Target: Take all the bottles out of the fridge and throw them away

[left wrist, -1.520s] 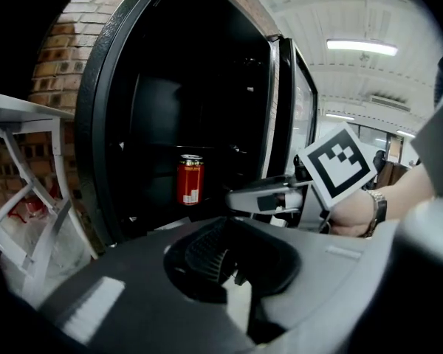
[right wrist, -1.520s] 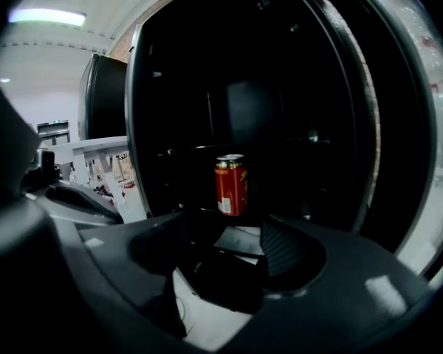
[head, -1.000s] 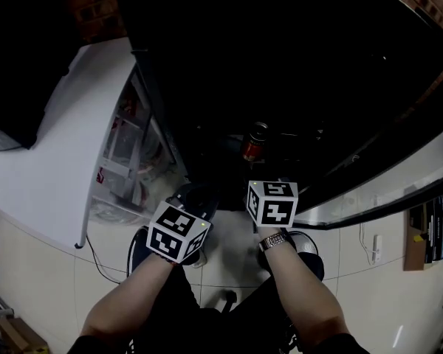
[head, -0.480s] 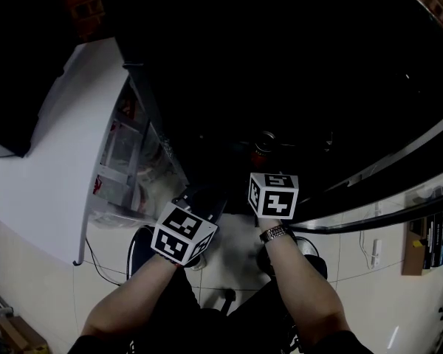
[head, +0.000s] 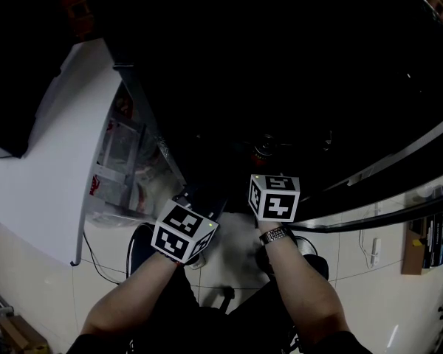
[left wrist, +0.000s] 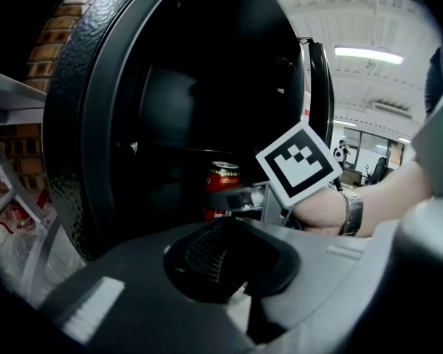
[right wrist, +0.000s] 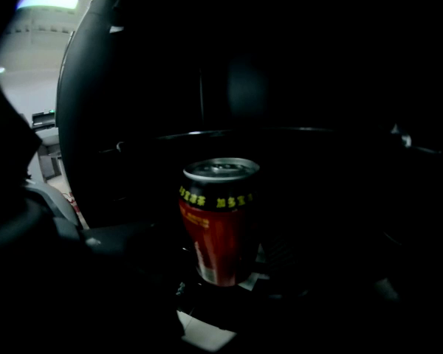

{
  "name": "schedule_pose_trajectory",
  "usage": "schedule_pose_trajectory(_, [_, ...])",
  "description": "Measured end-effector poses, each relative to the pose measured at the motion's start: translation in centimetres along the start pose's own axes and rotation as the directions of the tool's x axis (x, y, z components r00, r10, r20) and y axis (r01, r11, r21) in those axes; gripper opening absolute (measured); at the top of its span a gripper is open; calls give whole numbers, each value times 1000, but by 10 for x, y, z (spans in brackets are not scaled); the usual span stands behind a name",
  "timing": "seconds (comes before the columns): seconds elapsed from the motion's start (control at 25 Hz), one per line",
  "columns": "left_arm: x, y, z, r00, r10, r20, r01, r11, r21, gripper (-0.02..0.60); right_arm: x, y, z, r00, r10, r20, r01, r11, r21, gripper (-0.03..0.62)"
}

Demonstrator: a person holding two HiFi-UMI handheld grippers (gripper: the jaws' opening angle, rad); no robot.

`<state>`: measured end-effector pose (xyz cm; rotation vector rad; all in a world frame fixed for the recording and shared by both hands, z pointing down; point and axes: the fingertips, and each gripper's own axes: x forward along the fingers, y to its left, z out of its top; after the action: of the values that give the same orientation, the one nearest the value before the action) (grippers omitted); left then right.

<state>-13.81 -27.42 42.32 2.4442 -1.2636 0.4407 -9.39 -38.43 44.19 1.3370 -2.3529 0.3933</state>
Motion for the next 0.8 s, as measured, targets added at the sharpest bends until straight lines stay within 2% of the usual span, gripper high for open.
schedule_pose_trajectory(0.28, [-6,-17,0,1000,0,5,0,1000,5,3,-33,4,-8,1000,16,12,-16,1000,-3,321])
schedule_pose_trajectory(0.52, [-10,-52,6,1000,-14,22,14,999,32,3,-79,1,-15,999,23,38,-23,1000,-3,320])
schedule_pose_trajectory(0.8, [-9,-101,-10,999,-50,7,50,998,40,5,-134,-9,-53,1000,12,18,-13,1000,9,321])
